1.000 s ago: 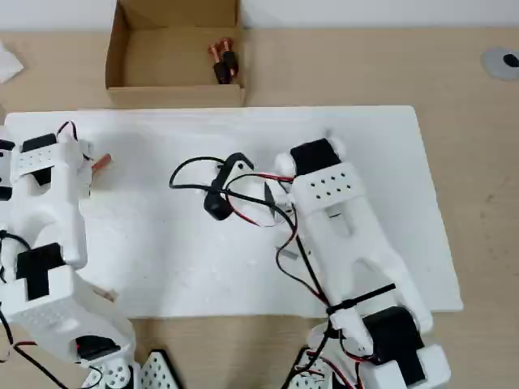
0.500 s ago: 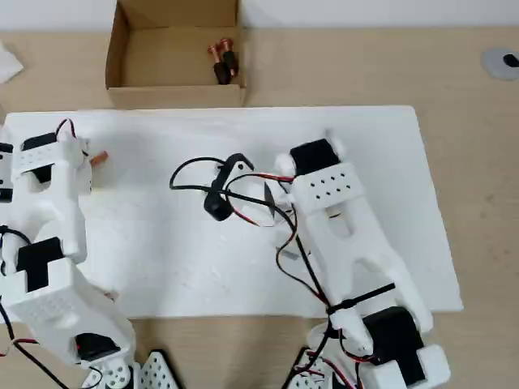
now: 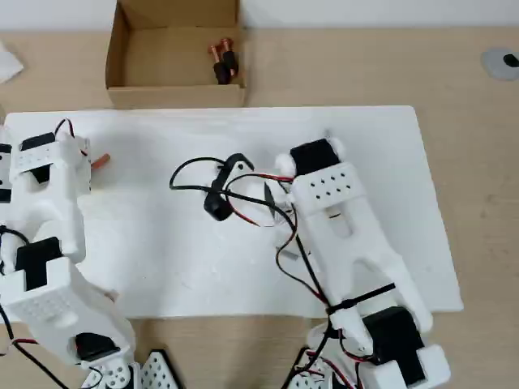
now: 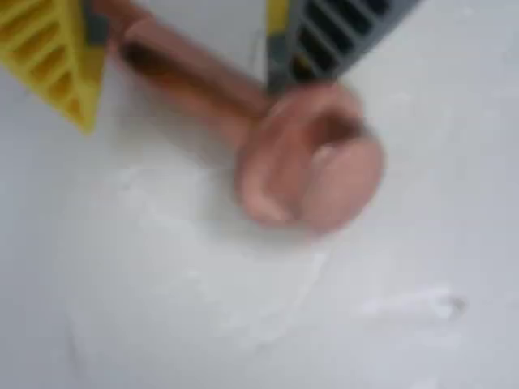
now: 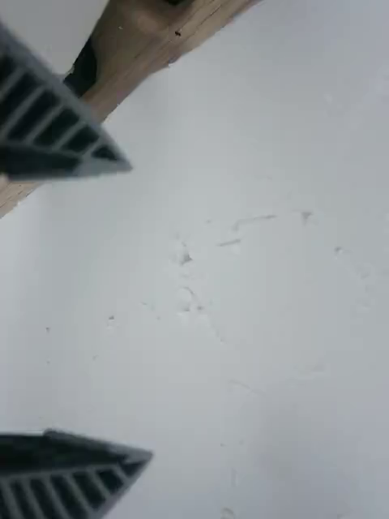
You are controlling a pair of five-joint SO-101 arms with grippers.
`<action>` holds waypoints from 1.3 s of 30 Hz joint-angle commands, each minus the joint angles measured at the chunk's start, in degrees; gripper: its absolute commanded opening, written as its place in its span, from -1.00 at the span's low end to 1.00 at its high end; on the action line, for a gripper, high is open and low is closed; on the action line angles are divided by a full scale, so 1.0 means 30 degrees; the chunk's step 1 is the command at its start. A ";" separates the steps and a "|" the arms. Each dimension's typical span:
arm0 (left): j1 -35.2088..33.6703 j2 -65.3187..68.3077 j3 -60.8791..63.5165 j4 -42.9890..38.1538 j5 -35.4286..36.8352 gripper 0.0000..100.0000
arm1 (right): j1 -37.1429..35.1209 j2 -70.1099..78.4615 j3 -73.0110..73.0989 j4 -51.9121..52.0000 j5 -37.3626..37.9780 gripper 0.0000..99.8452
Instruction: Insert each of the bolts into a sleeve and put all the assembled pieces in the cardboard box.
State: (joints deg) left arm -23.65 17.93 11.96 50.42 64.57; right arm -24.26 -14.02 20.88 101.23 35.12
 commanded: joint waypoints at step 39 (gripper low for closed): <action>0.0440 0.3150 -0.9172 1.0813 -1.4505 -0.72 | -0.0190 -0.0777 0.0073 -0.0586 -0.1084 -0.49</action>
State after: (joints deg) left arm -22.86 28.13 -16.97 85.14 21.67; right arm -24.26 -14.02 21.14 99.56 32.22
